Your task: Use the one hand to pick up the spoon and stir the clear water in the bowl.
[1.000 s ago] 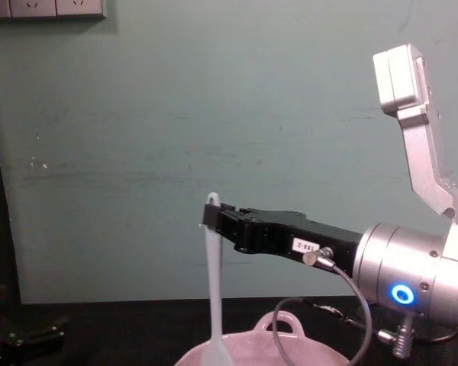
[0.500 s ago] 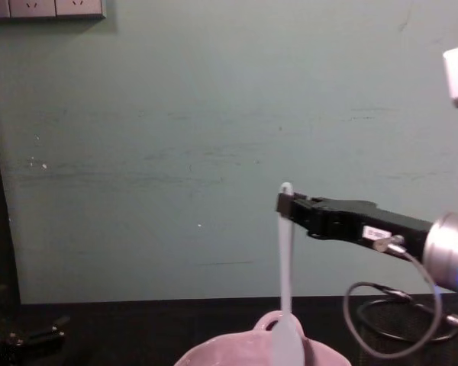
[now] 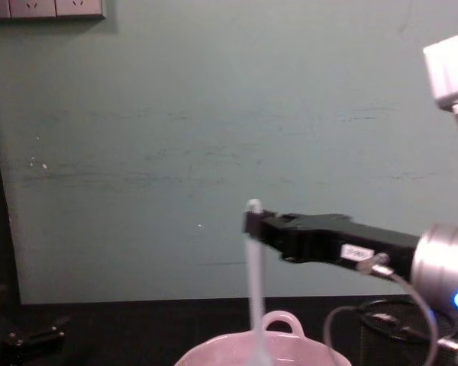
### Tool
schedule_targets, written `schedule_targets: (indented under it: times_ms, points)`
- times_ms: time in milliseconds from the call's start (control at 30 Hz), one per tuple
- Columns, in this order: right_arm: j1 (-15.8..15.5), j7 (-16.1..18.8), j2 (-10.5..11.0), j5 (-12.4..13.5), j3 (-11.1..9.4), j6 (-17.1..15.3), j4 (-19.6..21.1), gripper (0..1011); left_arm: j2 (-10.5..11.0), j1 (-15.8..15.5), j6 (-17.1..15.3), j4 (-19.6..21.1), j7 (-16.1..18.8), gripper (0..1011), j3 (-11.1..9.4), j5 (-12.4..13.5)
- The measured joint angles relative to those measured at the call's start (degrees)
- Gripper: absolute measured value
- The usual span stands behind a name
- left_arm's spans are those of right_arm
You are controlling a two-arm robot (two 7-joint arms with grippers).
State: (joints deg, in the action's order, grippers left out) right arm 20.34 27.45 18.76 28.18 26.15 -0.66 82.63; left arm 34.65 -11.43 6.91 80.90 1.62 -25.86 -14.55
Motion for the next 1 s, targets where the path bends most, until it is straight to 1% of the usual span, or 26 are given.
schedule_targets:
  times_ms: [167,200,267,567,667,800,833,900,933,967,1000]
  points:
    - [-0.1,0.9,-1.1,0.0,2.0,-0.3,1.5,109,0.0,0.0,0.0,0.0,0.0,1011,0.0,0.0]
    - [-0.1,1.0,-1.2,0.0,2.2,-0.2,1.6,109,0.0,0.0,0.0,0.0,0.0,1011,0.0,0.0]
    - [0.0,1.0,-1.5,0.1,2.5,-0.1,1.8,109,0.0,0.0,0.0,0.0,0.0,1011,0.0,0.0]
    - [0.2,0.6,-1.7,0.8,2.3,0.6,1.8,109,0.0,0.0,0.0,0.0,0.0,1011,0.0,0.0]
    - [0.2,0.4,-1.4,1.0,1.9,0.7,2.3,109,0.0,0.0,0.0,0.0,0.0,1011,0.0,0.0]
    - [-0.1,-0.4,-0.4,1.2,0.8,1.0,4.6,109,0.0,0.0,0.0,0.0,0.0,1011,0.0,0.0]
    - [-0.3,-0.7,0.2,1.4,0.1,1.0,6.0,109,0.0,0.0,0.0,0.0,0.0,1011,0.0,0.0]
    - [-0.6,-1.1,0.9,1.7,-0.9,1.2,7.6,109,0.0,0.0,0.0,0.0,0.0,1011,0.0,0.0]
    - [-0.9,-1.4,1.7,2.0,-1.8,1.2,9.1,109,0.0,0.0,0.0,0.0,0.0,1011,0.0,0.0]
    - [-0.9,-1.4,1.7,2.0,-1.8,1.2,9.1,109,0.0,0.0,0.0,0.0,0.0,1011,0.0,0.0]
    - [-1.3,-1.9,2.5,2.4,-2.9,1.0,10.6,109,0.0,0.0,0.0,0.0,0.0,1011,0.0,0.0]
